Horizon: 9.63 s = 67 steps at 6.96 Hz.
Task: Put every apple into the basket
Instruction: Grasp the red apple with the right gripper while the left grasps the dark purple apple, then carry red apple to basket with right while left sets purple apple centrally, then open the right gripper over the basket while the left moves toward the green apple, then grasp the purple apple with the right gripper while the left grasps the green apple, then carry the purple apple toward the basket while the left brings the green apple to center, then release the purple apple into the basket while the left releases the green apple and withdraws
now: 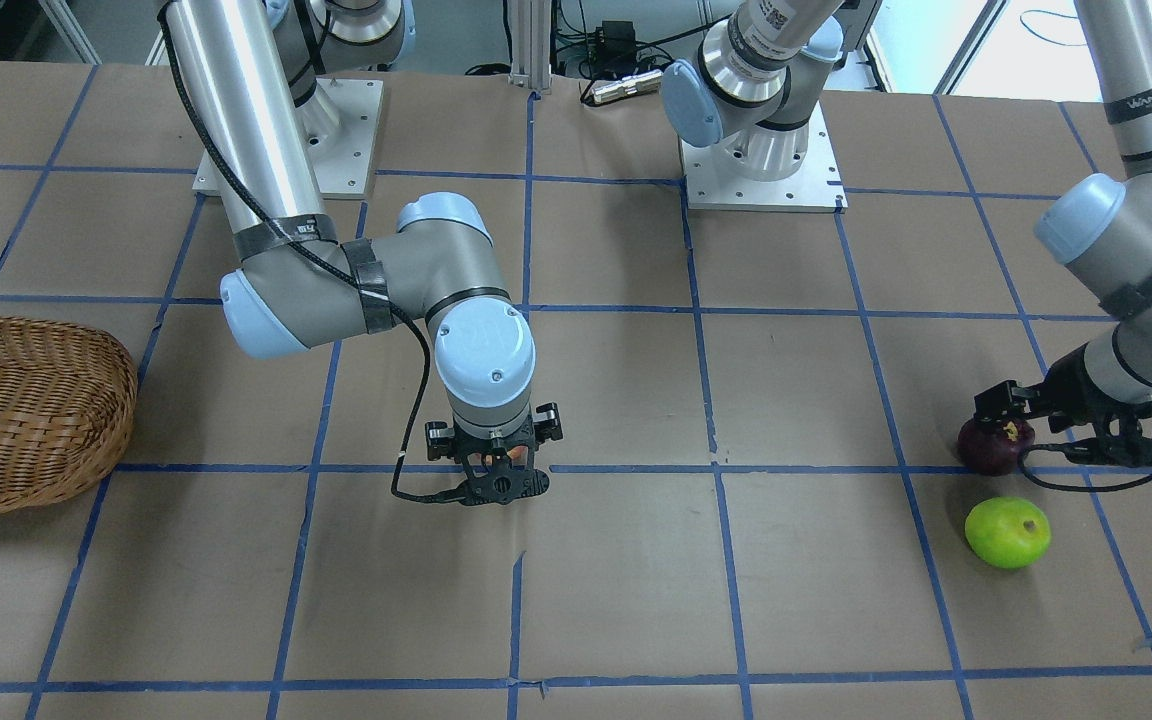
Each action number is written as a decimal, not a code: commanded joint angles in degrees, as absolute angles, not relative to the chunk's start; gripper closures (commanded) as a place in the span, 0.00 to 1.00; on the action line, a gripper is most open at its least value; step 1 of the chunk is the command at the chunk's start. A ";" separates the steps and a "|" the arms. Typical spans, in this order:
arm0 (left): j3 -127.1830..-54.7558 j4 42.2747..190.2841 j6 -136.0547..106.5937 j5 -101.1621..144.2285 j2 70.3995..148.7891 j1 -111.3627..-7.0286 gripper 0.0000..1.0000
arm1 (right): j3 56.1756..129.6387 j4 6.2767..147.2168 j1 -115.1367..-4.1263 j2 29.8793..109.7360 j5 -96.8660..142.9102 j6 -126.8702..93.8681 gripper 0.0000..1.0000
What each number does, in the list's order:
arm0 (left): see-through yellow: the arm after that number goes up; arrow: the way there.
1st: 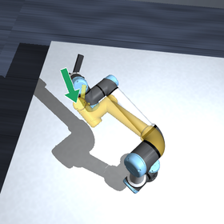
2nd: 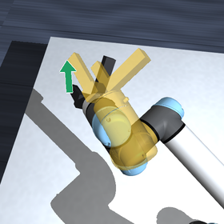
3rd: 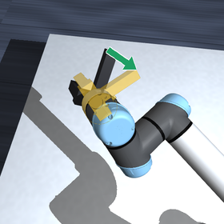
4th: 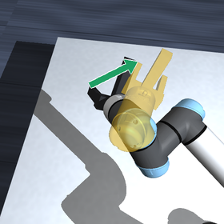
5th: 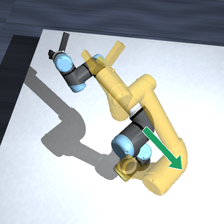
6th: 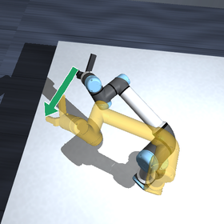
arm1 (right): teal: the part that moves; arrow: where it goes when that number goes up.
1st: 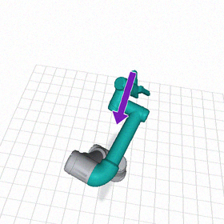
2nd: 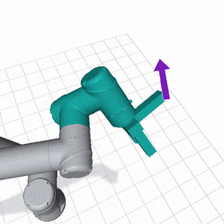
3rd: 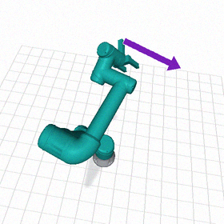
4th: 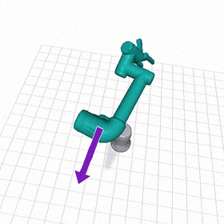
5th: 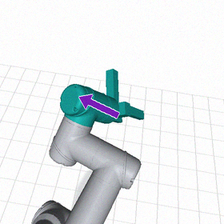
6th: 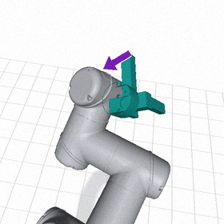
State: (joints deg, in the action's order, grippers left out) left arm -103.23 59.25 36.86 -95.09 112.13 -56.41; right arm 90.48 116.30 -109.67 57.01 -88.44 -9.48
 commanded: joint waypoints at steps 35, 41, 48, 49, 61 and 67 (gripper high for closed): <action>-87.72 60.56 37.18 -88.15 122.94 -62.31 0.00 | 92.16 122.96 -102.25 66.49 -87.80 -31.72 0.00; -87.89 60.64 36.39 -88.24 125.42 -62.14 0.36 | 87.63 122.52 -110.04 56.19 -87.72 -33.49 0.00; -91.65 68.29 11.22 -82.89 116.38 -75.47 0.77 | 87.10 122.52 -110.57 55.19 -88.07 -30.59 0.64; -92.63 68.29 4.11 -82.18 114.71 -78.02 0.77 | 86.84 122.08 -109.44 57.46 -88.07 -30.32 0.65; -92.38 52.39 -38.85 -85.51 123.31 -110.30 0.16 | 107.74 130.95 -52.03 69.43 -90.87 48.25 0.56; -91.32 66.74 -13.97 -85.25 106.13 -95.58 0.00 | 105.92 124.47 -66.02 78.38 -90.44 32.00 0.00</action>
State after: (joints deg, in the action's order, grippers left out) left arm -91.75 60.26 -21.89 -84.80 111.15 -99.87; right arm 107.16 126.90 -58.88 76.12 -90.37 41.74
